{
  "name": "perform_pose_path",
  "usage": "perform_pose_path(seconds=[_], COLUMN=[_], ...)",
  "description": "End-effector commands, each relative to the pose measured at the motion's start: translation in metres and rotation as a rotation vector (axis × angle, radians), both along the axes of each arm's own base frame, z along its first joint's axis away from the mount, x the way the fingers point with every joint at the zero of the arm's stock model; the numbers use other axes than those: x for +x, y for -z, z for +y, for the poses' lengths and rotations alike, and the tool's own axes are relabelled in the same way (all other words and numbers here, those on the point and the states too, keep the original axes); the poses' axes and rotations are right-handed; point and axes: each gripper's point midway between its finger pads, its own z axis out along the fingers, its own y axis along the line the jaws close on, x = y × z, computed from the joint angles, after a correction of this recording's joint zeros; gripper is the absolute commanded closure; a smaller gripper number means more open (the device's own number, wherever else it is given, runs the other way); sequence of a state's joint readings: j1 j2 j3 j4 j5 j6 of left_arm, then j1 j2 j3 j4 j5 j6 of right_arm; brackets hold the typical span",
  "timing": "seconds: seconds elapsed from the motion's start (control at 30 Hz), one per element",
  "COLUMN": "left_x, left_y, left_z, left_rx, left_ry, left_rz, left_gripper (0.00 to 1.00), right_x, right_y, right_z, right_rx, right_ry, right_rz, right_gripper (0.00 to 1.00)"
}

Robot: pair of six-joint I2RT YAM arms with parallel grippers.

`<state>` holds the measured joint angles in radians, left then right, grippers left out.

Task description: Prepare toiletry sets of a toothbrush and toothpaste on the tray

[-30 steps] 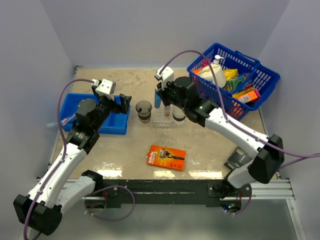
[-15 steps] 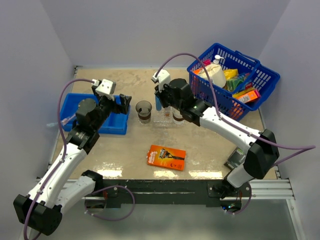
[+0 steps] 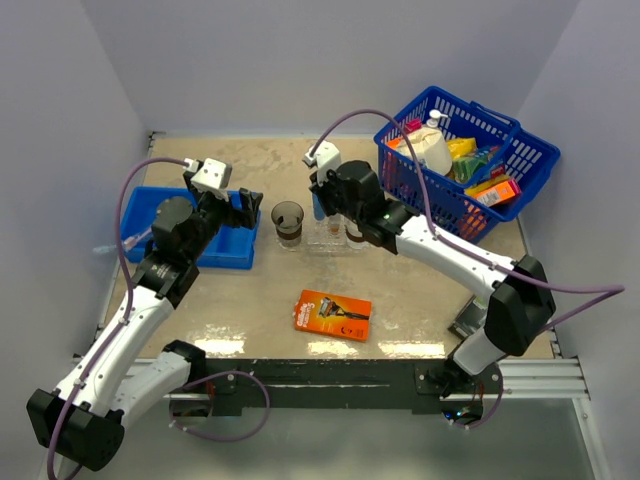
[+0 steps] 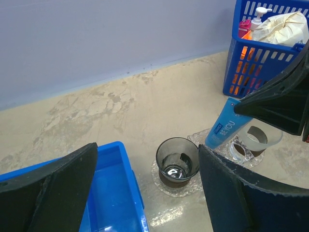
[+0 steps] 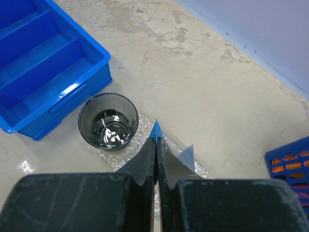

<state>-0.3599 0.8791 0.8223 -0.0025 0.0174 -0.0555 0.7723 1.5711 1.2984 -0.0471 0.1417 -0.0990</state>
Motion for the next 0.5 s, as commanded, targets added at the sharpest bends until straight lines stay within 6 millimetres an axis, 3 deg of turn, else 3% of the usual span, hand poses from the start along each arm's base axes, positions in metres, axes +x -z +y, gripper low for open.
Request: perform_pose_path(seconds=[0.0, 0.47], left_x=[0.001, 0.001], left_y=[-0.014, -0.014], left_z=[0.006, 0.006], left_rx=[0.008, 0.01], left_ry=[-0.019, -0.019], left_rz=[-0.052, -0.049], left_gripper=[0.11, 0.11], right_x=[0.009, 0.014], right_y=[-0.023, -0.012], right_z=[0.004, 0.006], right_rx=[0.05, 0.041], right_ry=[0.02, 0.03], right_rz=[-0.086, -0.078], right_gripper=[1.0, 1.0])
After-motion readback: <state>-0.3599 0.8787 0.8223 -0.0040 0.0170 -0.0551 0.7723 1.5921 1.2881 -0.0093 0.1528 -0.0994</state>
